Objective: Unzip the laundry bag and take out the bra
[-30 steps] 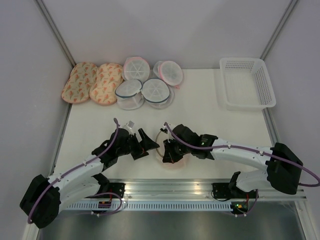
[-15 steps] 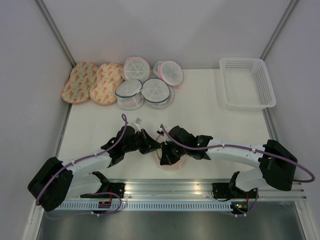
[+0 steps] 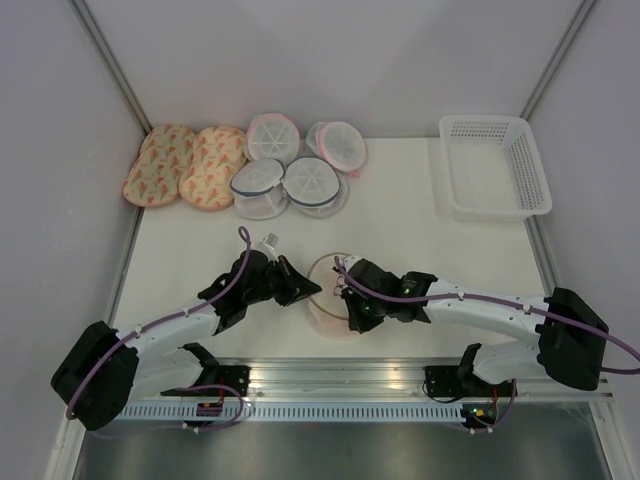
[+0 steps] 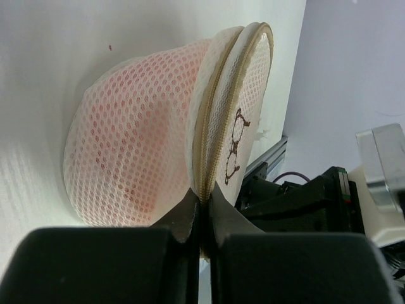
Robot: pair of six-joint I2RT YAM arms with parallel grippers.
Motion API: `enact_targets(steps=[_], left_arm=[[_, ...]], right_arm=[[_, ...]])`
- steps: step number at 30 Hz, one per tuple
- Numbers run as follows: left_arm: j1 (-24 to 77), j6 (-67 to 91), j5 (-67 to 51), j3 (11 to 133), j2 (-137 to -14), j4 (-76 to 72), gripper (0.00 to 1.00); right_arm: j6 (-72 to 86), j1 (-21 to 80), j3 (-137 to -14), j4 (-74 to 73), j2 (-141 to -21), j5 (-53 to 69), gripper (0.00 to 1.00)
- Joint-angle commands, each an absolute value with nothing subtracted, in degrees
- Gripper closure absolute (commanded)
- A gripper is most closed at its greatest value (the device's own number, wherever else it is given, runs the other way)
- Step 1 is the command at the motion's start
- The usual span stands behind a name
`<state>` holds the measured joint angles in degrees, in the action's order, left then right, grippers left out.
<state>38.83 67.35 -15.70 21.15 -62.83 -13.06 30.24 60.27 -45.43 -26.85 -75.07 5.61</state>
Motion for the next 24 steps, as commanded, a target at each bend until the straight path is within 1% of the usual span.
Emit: enact_targets(steps=[1,4,5,8,13,14,15,16,17,18,19,21,22,24], left_arm=[[38.23,63.81,-13.45,24.08,-61.52,-10.64,0.98],[38.14,63.28,-13.62,24.43,-61.52,-10.2,0.98],[38.14,63.28,-13.71,24.43,-61.61,-10.11,0.98],[38.14,62.84,-14.32,24.7,-61.79,-10.11,0.98],[38.14,62.84,-15.2,24.7,-60.48,-10.46,0.97],[38.14,62.75,-15.21,24.7,-60.03,-10.28,0.89],[38.14,62.67,-14.6,24.7,-59.42,-9.5,0.6],[38.14,62.75,-13.89,24.61,-58.72,-8.54,0.44],[38.14,62.67,-13.1,24.7,-56.97,-7.48,0.3],[38.14,62.75,-11.18,24.7,-55.91,-4.95,0.11],[38.14,62.93,-10.12,24.7,-54.94,-3.62,0.06],[38.14,63.1,-6.95,24.61,-51.25,-0.28,0.0],[38.14,63.19,-5.9,24.7,-49.67,1.82,0.0],[38.14,63.98,-2.12,24.7,-45.03,4.99,0.0]], right_arm=[[31.55,60.47,-45.26,-36.27,-75.85,-6.17,1.0],[34.96,60.47,-48.06,-42.77,-77.34,-15.61,1.0],[35.76,60.47,-48.69,-44.19,-77.69,-21.04,0.99],[37.88,60.47,-50.45,-46.76,-78.92,-28.01,1.0],[38.85,60.47,-51.33,-46.67,-80.86,-30.67,1.0],[39.2,60.47,-51.42,-46.93,-80.95,-31.2,0.99],[39.46,60.47,-51.42,-47.28,-81.03,-32.77,1.0],[39.81,60.47,-51.5,-48.24,-81.04,-33.65,1.0],[40.42,60.47,-51.59,-48.95,-81.12,-34.45,1.0],[40.78,60.47,-51.68,-49.65,-81.21,-36.19,1.0],[41.04,60.38,-51.85,-51.05,-81.21,-36.82,1.0],[41.92,60.29,-52.03,-52.9,-81.3,-38.84,1.0],[42.18,60.21,-52.03,-53.52,-81.39,-39.46,1.0],[43.85,59.77,-52.29,-55.62,-81.39,-41.04,0.78]])
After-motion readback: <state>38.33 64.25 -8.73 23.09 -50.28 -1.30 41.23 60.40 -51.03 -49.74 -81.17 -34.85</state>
